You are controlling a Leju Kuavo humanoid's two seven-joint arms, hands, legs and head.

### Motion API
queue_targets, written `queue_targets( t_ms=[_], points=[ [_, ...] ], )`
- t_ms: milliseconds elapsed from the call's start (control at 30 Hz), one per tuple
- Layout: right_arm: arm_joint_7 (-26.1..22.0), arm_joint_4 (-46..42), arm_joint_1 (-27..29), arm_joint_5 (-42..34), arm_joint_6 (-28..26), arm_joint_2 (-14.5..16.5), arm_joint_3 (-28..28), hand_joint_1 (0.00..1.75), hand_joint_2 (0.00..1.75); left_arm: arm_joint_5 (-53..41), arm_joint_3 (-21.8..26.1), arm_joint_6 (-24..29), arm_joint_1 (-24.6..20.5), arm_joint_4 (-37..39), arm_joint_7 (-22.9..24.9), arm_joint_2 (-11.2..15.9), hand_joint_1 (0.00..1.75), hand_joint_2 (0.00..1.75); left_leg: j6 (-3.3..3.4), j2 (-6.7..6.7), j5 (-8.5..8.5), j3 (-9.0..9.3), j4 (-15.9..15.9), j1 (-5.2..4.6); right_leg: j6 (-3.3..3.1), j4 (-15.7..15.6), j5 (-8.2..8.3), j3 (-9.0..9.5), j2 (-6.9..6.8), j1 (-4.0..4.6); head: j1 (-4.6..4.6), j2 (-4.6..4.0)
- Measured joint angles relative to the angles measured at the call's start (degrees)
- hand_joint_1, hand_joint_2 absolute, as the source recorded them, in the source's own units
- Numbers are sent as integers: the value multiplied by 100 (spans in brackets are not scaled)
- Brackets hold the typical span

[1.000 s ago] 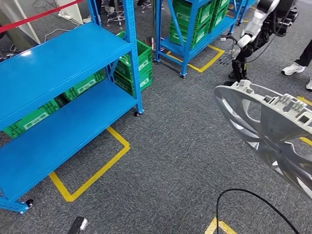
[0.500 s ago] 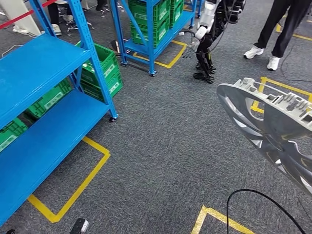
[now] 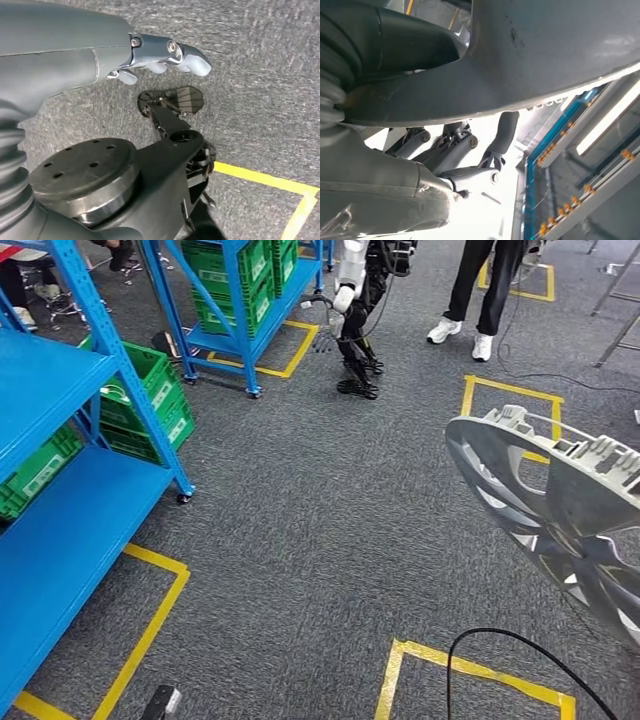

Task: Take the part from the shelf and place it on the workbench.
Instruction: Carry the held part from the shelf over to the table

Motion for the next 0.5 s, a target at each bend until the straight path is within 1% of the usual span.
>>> queue_targets(
  t_ms=[33, 67, 100, 133, 167, 200, 233, 267, 300, 333, 367, 400, 433, 467, 500],
  points=[
    [3, 4, -2, -30, 2, 3, -2, 175, 175, -1, 0, 23, -3, -1, 7, 1, 0, 175, -29, 53, -18, 21, 3, -11, -36, -315, 93, 188, -93, 21, -4, 0],
    [4, 8, -4, -57, 5, 7, -8, 175, 175, -1, 0, 39, -8, -2, 12, 1, 0, 175, -58, 102, -31, 36, 3, -21, -74, -486, 128, 286, -153, 43, -7, 0],
    [5, 11, -2, -80, 7, 11, -17, 175, 175, -1, 0, 48, -13, -3, 14, -1, 0, 175, -86, 150, -37, 43, -1, -29, -114, -527, 121, 295, -143, 66, -11, 0],
    [4, 13, 3, -96, 9, 14, -34, 175, 175, -1, 0, 52, -24, -4, 15, -7, 0, 175, -115, 205, -38, 54, -9, -27, -155, -537, 137, 280, -71, 71, -12, 0],
    [3, 12, 12, -106, 9, 16, -56, 175, 175, -1, 0, 55, -38, -4, 16, -15, 0, 175, -146, 217, -49, 60, -14, -17, -188, -556, 151, 275, -8, 64, -13, 0],
    [2, 9, 17, -111, 8, 19, -79, 175, 175, -2, 0, 59, -49, -5, 16, -21, 0, 175, -174, 148, -91, 52, 18, -10, -222, -583, 167, 281, 54, 54, -17, 0],
    [1, 6, 14, -113, 8, 23, -98, 175, 175, -2, 0, 60, -58, -7, 15, -29, 0, 175, -196, 18, -199, -11, 164, -4, -257, -612, 185, 292, 117, 38, -26, 0],
    [0, 3, 11, -115, 9, 30, -110, 175, 175, -3, 0, 61, -59, -8, 15, -34, 0, 175, -208, -149, -358, -141, 436, 4, -285, -630, 198, 303, 179, 24, -46, 0],
    [-2, 2, 4, -119, 9, 36, -119, 175, 175, -3, 0, 61, -52, -8, 15, -39, 0, 175, -212, -291, -540, -326, 809, 5, -303, -634, 202, 303, 243, 22, -60, 0],
    [-3, 2, -1, -122, 16, 40, -127, 175, 175, -3, 0, 61, -40, -8, 20, -43, 0, 175, -217, -365, -697, -539, 1215, 7, -316, -634, 205, 301, 320, 21, -73, 0],
    [-6, 2, 1, -126, 27, 45, -135, 175, 175, -3, 1, 61, -26, -8, 25, -45, 0, 175, -224, -391, -757, -702, 1499, 10, -319, -634, 205, 301, 404, 19, -81, 0],
    [-8, 2, 3, -130, 38, 46, -145, 175, 175, -2, 1, 61, -16, -8, 29, -46, 0, 175, -230, -399, -703, -782, 1597, 14, -316, -632, 206, 302, 494, 14, -79, 0],
    [-10, 2, 4, -133, 49, 48, -155, 175, 175, 0, 2, 61, -12, -9, 33, -45, 0, 175, -237, -409, -547, -764, 1486, 23, -307, -629, 209, 304, 587, 5, -81, 0],
    [-13, 2, 3, -136, 54, 48, -163, 175, 175, 1, 2, 61, -13, -9, 34, -45, 0, 175, -245, -448, -326, -649, 1193, 38, -289, -623, 211, 306, 677, -9, -80, 0],
    [-14, 1, 2, -139, 55, 48, -172, 175, 175, 2, 3, 61, -17, -10, 34, -45, 0, 175, -259, -560, -112, -492, 819, 66, -261, -608, 211, 298, 764, -20, -82, 0]
  ],
)
